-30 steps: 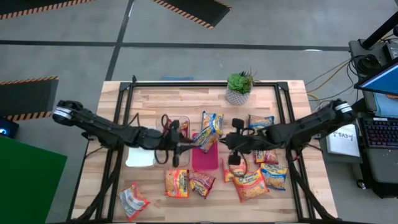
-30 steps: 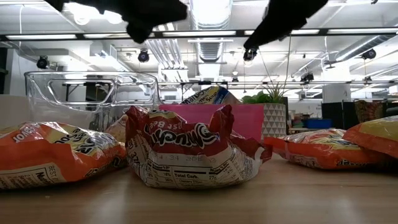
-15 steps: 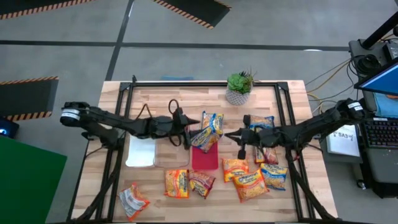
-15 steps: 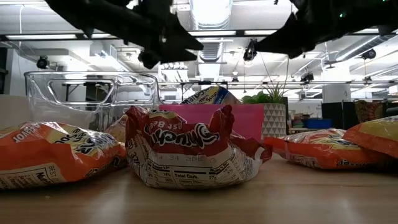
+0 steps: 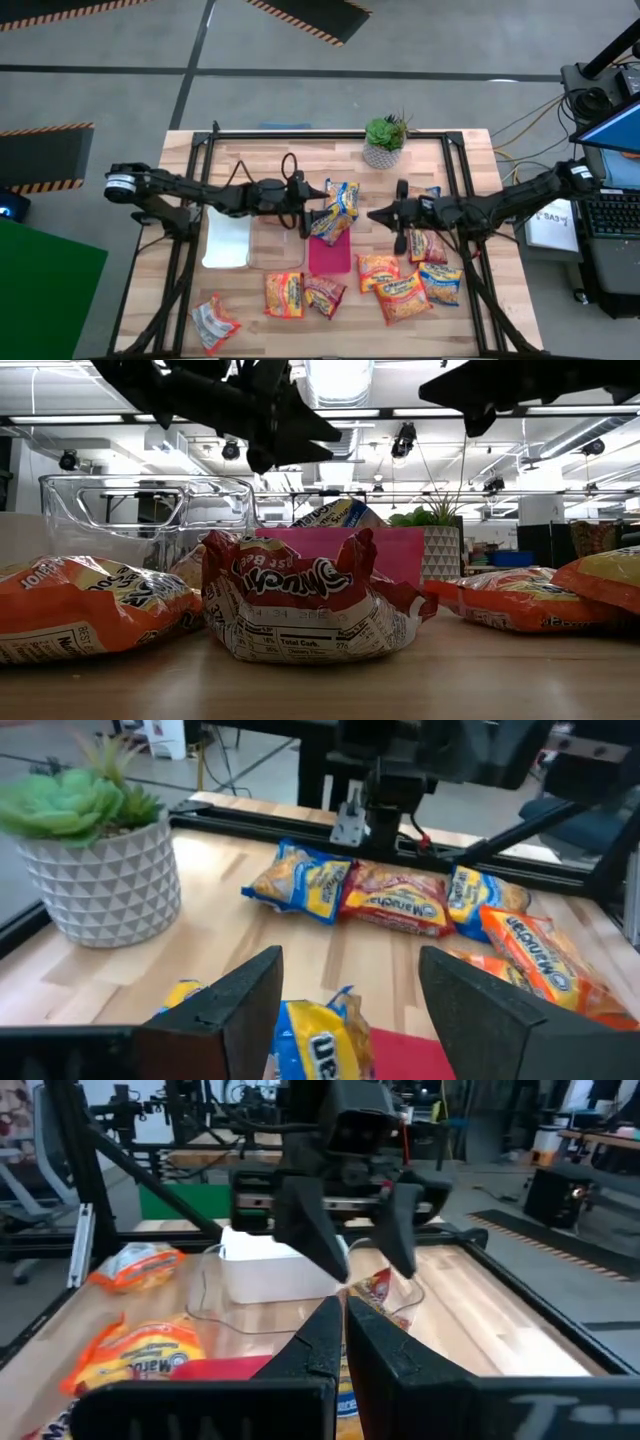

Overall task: Sort Maruchan noodles
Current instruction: Put the blue noodle pack into the red bin

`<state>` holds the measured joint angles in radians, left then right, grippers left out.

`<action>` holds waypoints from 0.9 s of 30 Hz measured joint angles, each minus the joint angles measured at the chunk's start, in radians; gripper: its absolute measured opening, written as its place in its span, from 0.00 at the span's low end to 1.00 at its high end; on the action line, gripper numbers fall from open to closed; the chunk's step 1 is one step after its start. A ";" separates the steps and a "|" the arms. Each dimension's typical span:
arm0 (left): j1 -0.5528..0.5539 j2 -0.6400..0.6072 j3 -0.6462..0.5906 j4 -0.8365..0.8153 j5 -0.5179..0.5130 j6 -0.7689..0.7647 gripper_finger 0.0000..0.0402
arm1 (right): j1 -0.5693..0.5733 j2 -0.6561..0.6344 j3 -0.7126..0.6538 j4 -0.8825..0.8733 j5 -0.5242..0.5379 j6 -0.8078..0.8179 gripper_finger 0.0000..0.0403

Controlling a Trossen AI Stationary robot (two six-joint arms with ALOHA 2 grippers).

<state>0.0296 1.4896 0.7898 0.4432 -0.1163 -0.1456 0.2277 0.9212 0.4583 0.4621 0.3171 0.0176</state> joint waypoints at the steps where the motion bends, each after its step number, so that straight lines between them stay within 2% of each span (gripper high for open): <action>1: 0.004 0.000 0.000 0.000 0.000 -0.001 0.55 | 0.003 0.005 0.000 0.003 0.003 0.007 0.02; 7: 0.020 0.017 0.000 -0.007 -0.002 -0.021 0.66 | 0.006 0.045 0.004 0.031 0.018 0.009 0.02; 12: 0.033 0.095 -0.001 -0.002 -0.005 -0.053 0.73 | 0.006 0.071 0.008 0.031 0.050 0.009 0.02; 17: 0.043 0.161 -0.001 0.008 0.002 -0.098 0.73 | 0.006 0.078 0.008 0.026 0.051 0.033 0.02; 20: 0.043 0.190 -0.001 0.043 0.066 -0.101 0.73 | 0.005 0.077 0.008 0.023 0.050 0.036 0.02; 27: 0.043 0.217 0.001 0.064 0.089 -0.104 0.66 | 0.005 0.077 0.006 0.020 0.051 0.051 0.02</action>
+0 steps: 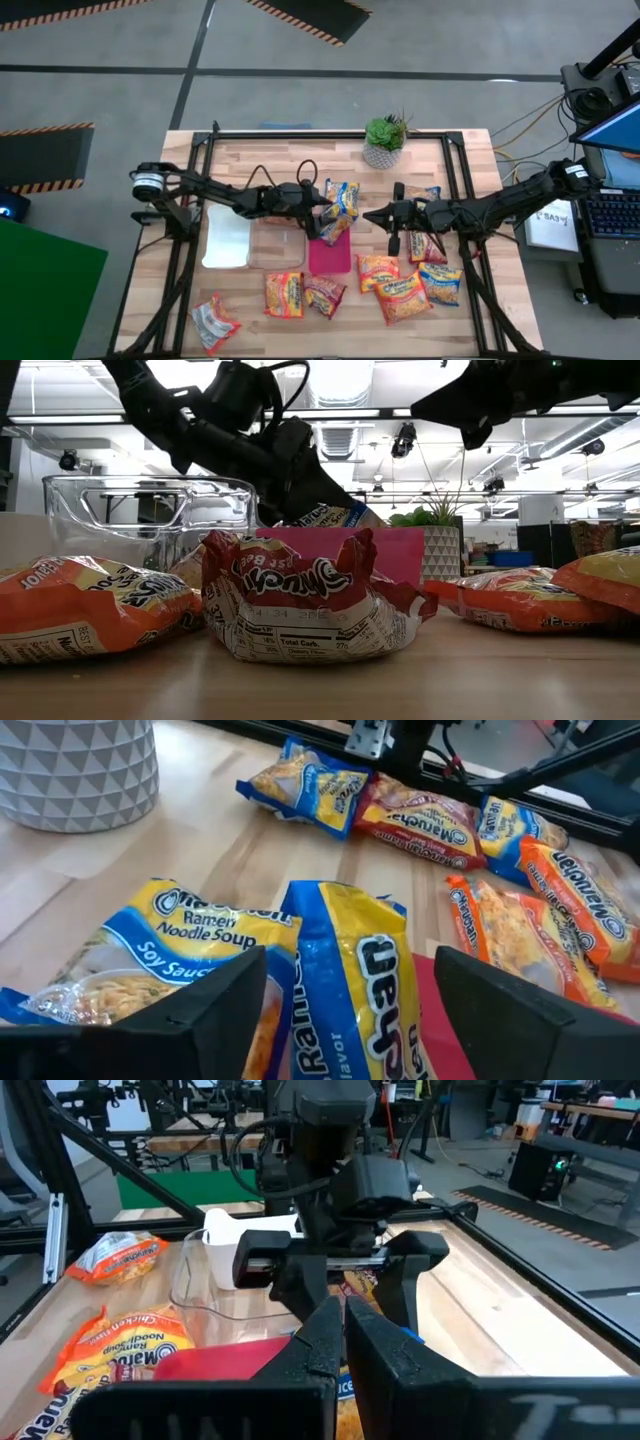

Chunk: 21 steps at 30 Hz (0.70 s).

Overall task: Sort Maruchan noodles
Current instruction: Put the blue noodle pack into the red bin

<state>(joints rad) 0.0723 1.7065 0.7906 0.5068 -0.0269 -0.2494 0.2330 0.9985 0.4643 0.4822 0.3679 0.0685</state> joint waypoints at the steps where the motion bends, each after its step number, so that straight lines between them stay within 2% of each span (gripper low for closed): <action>1: 0.000 0.000 0.000 0.000 0.000 0.003 0.64 | 0.000 0.000 0.000 -0.001 0.000 0.000 0.02; 10: 0.000 0.004 0.000 0.006 0.000 0.019 0.41 | 0.000 0.000 0.000 -0.001 0.000 0.017 0.02; 21: 0.000 -0.006 0.000 0.055 0.001 0.014 0.03 | 0.000 0.000 0.000 -0.012 0.000 0.078 0.02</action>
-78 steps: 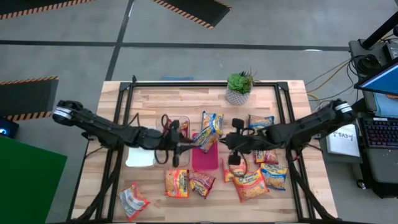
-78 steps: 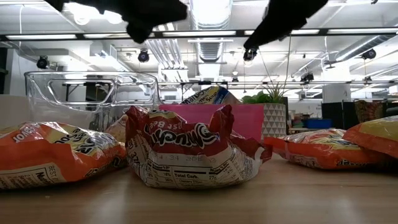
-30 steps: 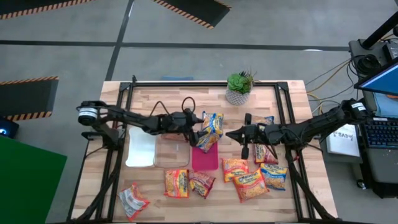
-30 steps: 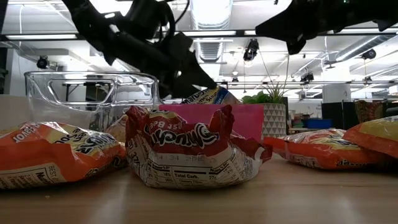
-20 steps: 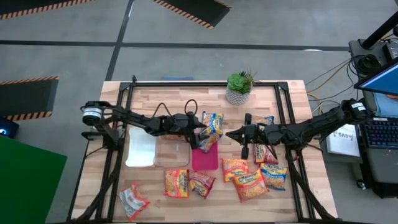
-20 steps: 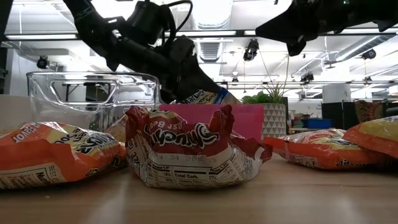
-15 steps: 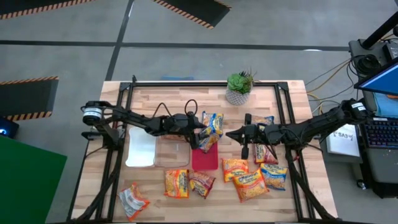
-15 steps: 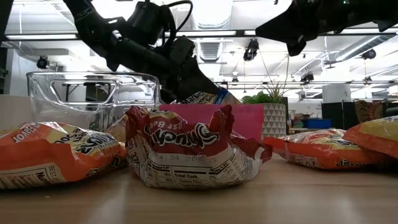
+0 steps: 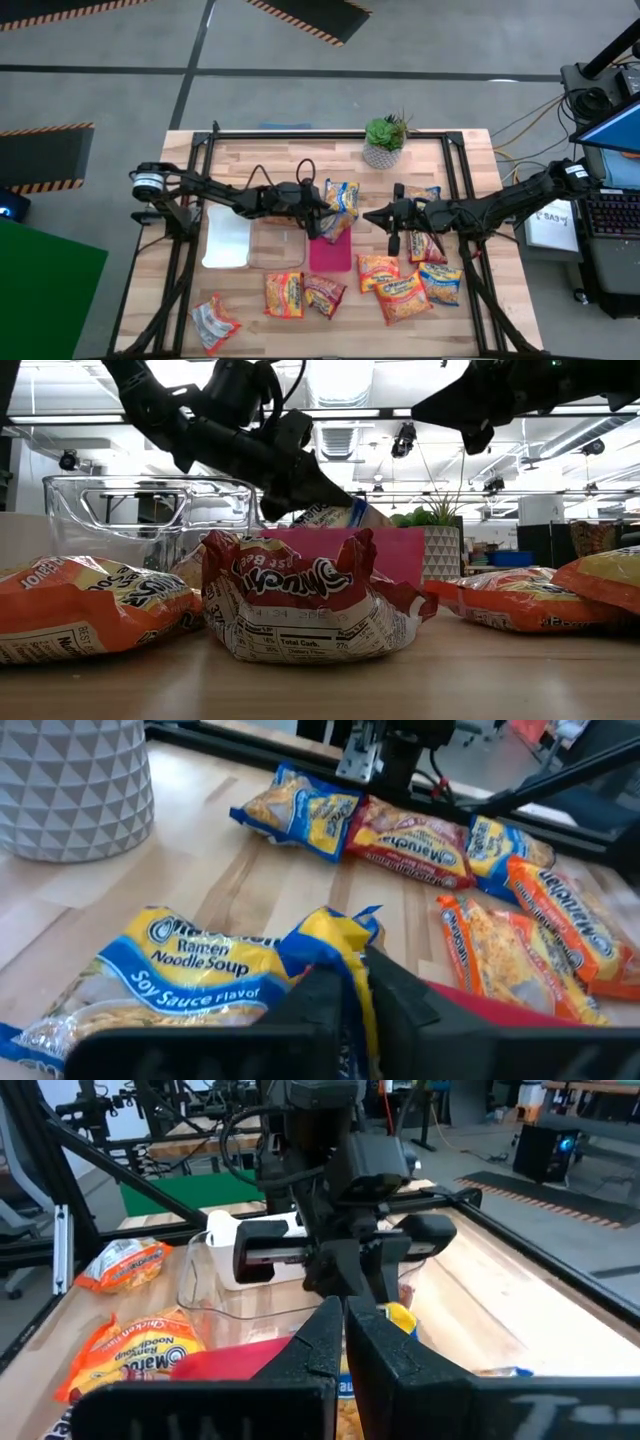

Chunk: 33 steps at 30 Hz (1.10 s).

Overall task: Sort Maruchan noodles
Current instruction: Put the blue noodle pack into the red bin

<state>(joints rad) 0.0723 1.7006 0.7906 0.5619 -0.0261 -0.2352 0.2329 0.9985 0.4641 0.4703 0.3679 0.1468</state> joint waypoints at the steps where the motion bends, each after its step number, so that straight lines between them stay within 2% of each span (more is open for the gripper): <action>1: 0.000 -0.005 0.000 0.004 0.000 -0.001 0.01 | 0.000 0.000 0.000 -0.005 0.000 0.021 0.02; 7: 0.000 -0.061 0.000 0.006 0.000 0.016 0.00 | 0.000 0.000 0.000 -0.055 0.000 0.142 0.07; 12: -0.002 -0.115 0.000 0.006 0.008 0.041 0.00 | 0.000 0.000 -0.003 -0.130 0.024 0.205 0.21; 17: -0.006 -0.131 -0.001 0.018 0.010 0.043 0.00 | -0.006 0.000 -0.043 -0.131 0.033 0.243 0.36; 25: -0.006 -0.144 -0.001 0.113 0.010 0.041 0.00 | -0.013 0.011 -0.123 -0.123 0.044 0.288 0.52; 28: -0.006 -0.148 -0.002 0.129 0.009 0.040 0.00 | -0.029 0.018 -0.154 -0.065 0.045 0.276 0.56; 33: -0.006 -0.151 0.000 0.177 0.008 0.040 0.00 | -0.046 0.086 -0.204 0.202 0.044 0.198 0.59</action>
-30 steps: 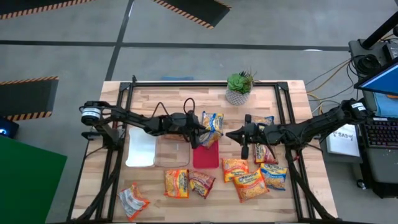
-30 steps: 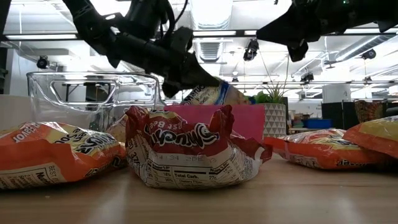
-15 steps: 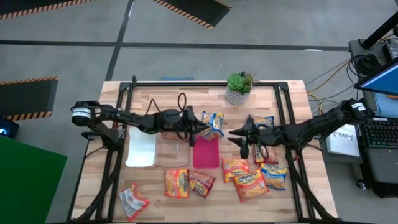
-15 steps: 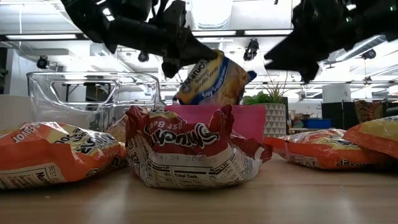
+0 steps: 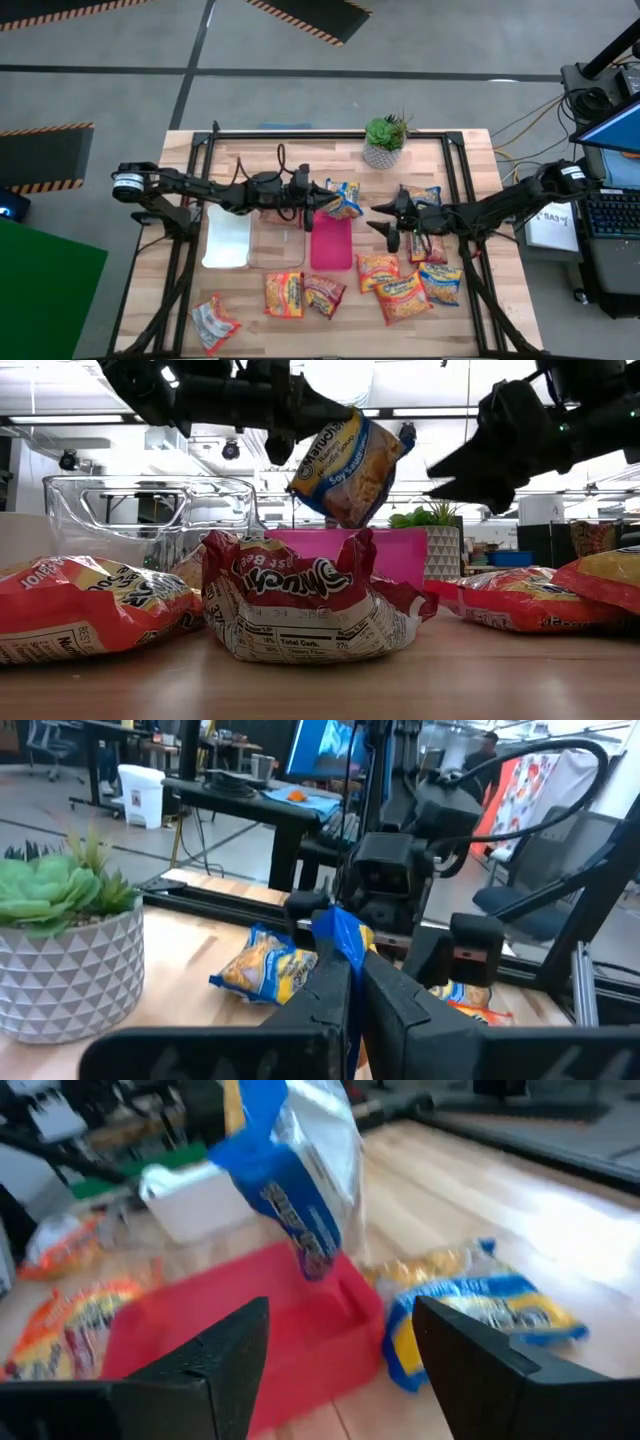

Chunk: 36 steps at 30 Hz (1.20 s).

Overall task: Sort Maruchan noodles
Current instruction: Put the blue noodle pack into the red bin

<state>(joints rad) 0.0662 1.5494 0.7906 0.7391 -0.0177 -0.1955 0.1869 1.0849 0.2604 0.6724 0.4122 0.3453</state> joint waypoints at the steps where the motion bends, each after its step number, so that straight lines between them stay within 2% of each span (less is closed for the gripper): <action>1: 0.000 0.000 0.000 0.007 0.000 0.000 0.00 | -0.003 0.018 -0.003 0.044 -0.001 -0.010 0.59; 9: 0.000 -0.001 0.000 0.052 -0.001 -0.012 0.00 | -0.044 0.213 0.060 0.249 0.000 -0.121 0.59; 16: 0.000 -0.001 0.000 0.064 -0.027 -0.032 0.00 | -0.044 0.318 0.149 0.305 0.000 -0.237 0.59; 22: 0.001 -0.001 0.000 0.061 -0.062 -0.038 0.00 | -0.044 0.304 0.161 0.297 0.000 -0.235 0.59; 32: 0.002 -0.001 0.000 0.049 -0.180 -0.052 0.00 | -0.044 0.194 0.160 0.169 0.001 -0.205 0.59; 36: 0.002 -0.001 0.000 0.050 -0.192 -0.060 0.00 | -0.044 0.162 0.159 0.122 0.008 -0.204 0.59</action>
<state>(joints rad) 0.0677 1.5482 0.7906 0.7894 -0.2098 -0.2556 0.1432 1.2472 0.4198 0.7949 0.4198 0.1413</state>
